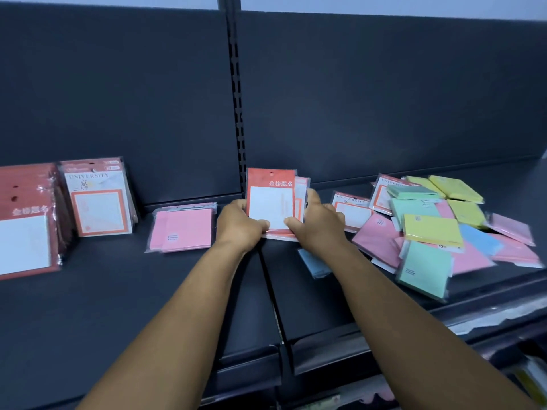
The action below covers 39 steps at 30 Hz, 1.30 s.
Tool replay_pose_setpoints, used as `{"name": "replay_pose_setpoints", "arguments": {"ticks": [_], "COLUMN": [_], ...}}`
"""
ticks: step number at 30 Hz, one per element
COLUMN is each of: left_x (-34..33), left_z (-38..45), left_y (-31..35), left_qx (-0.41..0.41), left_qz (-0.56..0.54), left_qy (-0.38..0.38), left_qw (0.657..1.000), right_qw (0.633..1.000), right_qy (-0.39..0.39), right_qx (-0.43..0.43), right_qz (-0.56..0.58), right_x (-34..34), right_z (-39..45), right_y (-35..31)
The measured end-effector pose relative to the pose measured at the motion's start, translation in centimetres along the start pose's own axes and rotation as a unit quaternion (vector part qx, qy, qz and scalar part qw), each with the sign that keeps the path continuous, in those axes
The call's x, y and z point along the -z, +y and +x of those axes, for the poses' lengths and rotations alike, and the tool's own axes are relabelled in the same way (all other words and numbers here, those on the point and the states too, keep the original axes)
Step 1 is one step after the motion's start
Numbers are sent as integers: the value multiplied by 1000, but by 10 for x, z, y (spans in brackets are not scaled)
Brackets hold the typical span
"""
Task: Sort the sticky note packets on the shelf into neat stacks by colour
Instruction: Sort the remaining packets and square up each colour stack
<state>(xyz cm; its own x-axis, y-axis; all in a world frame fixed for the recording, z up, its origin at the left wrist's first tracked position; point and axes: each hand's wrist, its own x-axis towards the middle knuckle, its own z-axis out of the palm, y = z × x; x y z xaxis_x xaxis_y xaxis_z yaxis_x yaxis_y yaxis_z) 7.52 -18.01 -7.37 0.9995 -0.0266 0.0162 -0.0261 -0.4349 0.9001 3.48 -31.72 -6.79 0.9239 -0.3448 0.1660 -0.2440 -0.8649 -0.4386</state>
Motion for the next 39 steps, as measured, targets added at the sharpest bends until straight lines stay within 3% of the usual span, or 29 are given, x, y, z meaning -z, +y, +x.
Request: {"name": "replay_pose_setpoints", "arguments": {"ticks": [7,17,23,32,39], "left_x": [8,29,56,124,182], "left_z": [-13,-40,-73,-111,-123], "left_y": [11,20,19,-13,-41], "left_qx": [-19,10,10,32,49], "left_qz": [-12,-101,-161,-88,-71], "left_qy": [41,36,42,158,202], "left_qw": [999,994,986,983,976], "right_qw": [980,920,910,912,913], "right_qy": [45,8,13,-16,-42], "right_qx": [0,-7,9,39,70], "right_qz": [194,392,415,408,401], "right_x": [15,41,52,38,12], "right_z": [0,-23,-39,-65,-79], "right_y": [5,1,-14,-57,-112]}}
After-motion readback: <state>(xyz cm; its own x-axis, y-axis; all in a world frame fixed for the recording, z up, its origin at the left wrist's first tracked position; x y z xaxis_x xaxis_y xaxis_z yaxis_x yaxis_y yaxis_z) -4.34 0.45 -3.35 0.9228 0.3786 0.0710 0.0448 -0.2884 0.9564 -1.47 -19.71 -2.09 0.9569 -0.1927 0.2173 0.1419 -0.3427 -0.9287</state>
